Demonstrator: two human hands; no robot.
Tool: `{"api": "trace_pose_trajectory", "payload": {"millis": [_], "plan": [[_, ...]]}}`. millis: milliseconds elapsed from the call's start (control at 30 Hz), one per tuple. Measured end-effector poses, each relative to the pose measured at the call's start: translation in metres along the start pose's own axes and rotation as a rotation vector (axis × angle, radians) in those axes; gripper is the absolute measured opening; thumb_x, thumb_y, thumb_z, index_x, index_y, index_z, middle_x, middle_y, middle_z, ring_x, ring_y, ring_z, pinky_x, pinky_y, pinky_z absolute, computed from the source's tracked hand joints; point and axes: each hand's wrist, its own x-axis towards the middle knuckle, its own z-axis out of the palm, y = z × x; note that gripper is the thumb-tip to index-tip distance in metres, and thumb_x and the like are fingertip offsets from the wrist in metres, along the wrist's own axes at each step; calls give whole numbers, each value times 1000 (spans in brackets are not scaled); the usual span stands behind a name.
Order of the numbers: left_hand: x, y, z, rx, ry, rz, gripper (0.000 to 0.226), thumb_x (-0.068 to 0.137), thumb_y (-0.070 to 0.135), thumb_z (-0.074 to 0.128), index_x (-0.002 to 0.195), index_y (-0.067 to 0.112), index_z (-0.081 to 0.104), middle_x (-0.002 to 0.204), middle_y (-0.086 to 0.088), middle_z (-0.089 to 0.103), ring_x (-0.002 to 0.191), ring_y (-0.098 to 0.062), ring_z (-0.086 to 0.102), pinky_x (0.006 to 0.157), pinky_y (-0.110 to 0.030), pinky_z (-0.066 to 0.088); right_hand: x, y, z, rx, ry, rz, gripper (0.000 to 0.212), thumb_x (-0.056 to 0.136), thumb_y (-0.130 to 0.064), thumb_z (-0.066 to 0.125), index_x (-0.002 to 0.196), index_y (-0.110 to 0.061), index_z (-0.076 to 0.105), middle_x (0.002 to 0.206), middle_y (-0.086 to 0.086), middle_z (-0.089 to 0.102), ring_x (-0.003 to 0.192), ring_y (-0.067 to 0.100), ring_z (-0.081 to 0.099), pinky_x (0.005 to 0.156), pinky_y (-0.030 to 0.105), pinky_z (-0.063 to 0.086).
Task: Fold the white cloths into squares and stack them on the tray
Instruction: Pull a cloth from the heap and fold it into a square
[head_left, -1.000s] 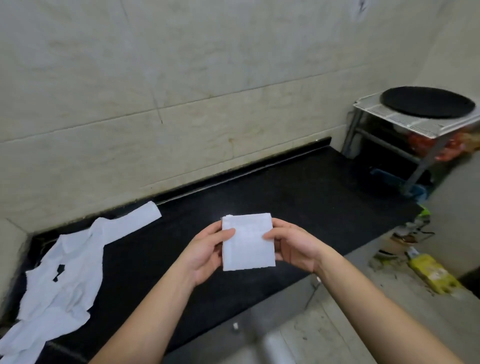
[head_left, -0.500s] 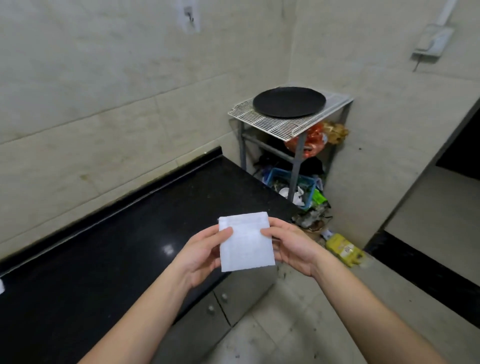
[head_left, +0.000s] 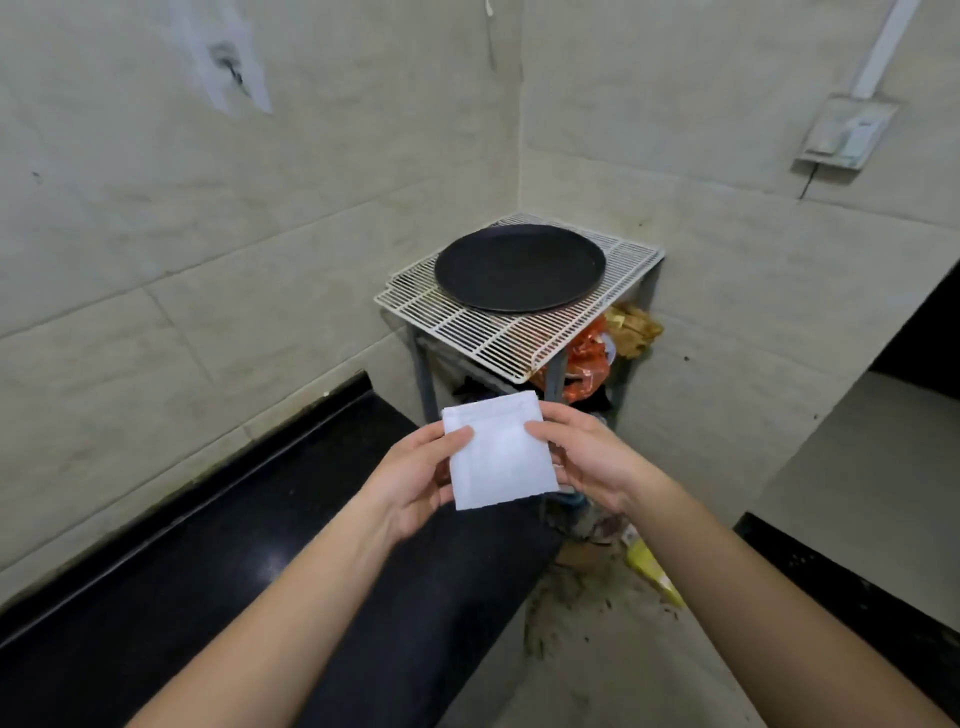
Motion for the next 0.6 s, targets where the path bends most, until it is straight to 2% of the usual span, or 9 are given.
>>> {"api": "trace_pose_trajectory", "payload": {"millis": [100,200,333,400,467,533,600], "plan": [[50,44,17,25,-17,17,33,92,16,68,124,9,64,115,-12,73,108,-28,70,81,-42,60,41,-41,-17,4,44,-39,27,102,-17,55,127,-23,64,111,-1,76,100,16,74,90,40,59],[88,72,31,38,-15,31,33,93,16,67,124,8,64,113,-12,74,103,-26,71,80,-40,60,73,-72,-33,14,46,-63,25,103,-15,52,121,-24,67,107,-2,77,93,12,74,88,37,58],[138,93,42,52,15,52,30,93,17,68,121,9,65,109,-12,75,88,-20,74,65,-29,58,128,-99,-53,-73,59,-75,23,102,-17,54,115,-25,72,111,-3,76,105,19,70,91,39,57],[163,100,45,40,87,74,28,91,15,70,117,7,66,104,-12,76,79,-18,74,60,-28,58,160,-109,-61,-142,72,-84,23,101,-17,55,114,-26,72,115,-1,73,105,19,67,85,38,59],[190,104,45,8,195,101,31,87,14,74,115,6,64,101,-14,75,78,-20,73,65,-31,59,195,-120,-66,-206,50,-88,23,101,-15,55,115,-24,71,115,1,72,101,18,67,80,34,59],[221,112,47,-20,297,126,38,85,16,77,118,5,63,102,-16,75,81,-24,71,71,-37,57,237,-134,-73,-231,4,-70,21,101,-13,55,107,-25,71,112,0,72,99,16,68,83,35,60],[247,122,50,-34,371,144,38,87,17,75,121,5,61,99,-14,75,80,-25,67,63,-34,54,277,-146,-81,-259,-53,-47,22,100,-13,56,106,-27,72,113,0,73,100,17,70,87,37,60]]}}
